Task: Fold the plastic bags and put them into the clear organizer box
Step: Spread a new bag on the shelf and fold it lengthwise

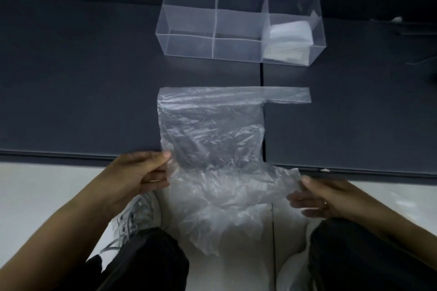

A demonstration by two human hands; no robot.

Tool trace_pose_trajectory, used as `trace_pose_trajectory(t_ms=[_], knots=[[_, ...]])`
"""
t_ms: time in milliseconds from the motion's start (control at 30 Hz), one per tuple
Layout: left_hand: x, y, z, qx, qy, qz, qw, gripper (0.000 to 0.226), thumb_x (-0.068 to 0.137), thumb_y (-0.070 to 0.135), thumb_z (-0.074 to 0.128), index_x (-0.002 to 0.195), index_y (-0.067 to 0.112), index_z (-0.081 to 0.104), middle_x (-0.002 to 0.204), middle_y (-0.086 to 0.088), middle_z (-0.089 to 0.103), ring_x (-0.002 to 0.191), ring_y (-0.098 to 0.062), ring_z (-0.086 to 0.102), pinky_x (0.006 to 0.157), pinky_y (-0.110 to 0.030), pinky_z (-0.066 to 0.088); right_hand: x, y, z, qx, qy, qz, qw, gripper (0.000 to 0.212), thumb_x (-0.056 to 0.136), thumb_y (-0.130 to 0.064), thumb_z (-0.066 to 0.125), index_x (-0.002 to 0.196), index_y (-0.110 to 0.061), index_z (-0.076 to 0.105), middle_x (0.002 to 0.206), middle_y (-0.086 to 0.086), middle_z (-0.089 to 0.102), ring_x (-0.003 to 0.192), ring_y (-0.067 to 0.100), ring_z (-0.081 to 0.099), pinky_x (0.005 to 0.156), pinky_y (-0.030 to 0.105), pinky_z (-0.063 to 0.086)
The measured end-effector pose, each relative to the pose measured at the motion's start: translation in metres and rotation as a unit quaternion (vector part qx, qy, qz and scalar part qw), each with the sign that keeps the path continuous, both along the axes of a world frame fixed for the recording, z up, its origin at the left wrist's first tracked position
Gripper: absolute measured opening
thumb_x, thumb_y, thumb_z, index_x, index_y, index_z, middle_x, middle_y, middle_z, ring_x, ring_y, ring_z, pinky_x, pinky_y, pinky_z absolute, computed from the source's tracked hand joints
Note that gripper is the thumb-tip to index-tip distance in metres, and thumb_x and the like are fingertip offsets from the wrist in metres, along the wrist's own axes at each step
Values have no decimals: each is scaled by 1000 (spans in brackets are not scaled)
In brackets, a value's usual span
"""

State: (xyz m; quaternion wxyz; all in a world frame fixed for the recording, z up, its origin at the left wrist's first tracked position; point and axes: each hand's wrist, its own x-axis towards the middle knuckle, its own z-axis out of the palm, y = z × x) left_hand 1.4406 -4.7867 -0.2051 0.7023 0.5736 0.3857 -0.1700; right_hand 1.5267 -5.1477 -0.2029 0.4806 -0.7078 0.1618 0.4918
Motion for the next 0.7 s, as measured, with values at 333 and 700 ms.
trace_pose_trajectory(t_ms=[333,700], knots=[[24,8,-2,38,-14,94,995,14,74,23,72,80,11,75,75,-4,75,62,-10,70,53,-20,54,16,1,7,51,-159,-162,973,22,72,-38,65,62,-19,71,62,1,63,50,5,54,45,15,44],[43,1,1,-15,-29,-25,999,52,61,41,76,99,8,67,91,-11,75,86,-21,73,63,-21,56,49,-4,-4,-53,-284,-150,946,24,91,-26,63,73,-10,67,64,1,69,46,6,55,42,16,47]])
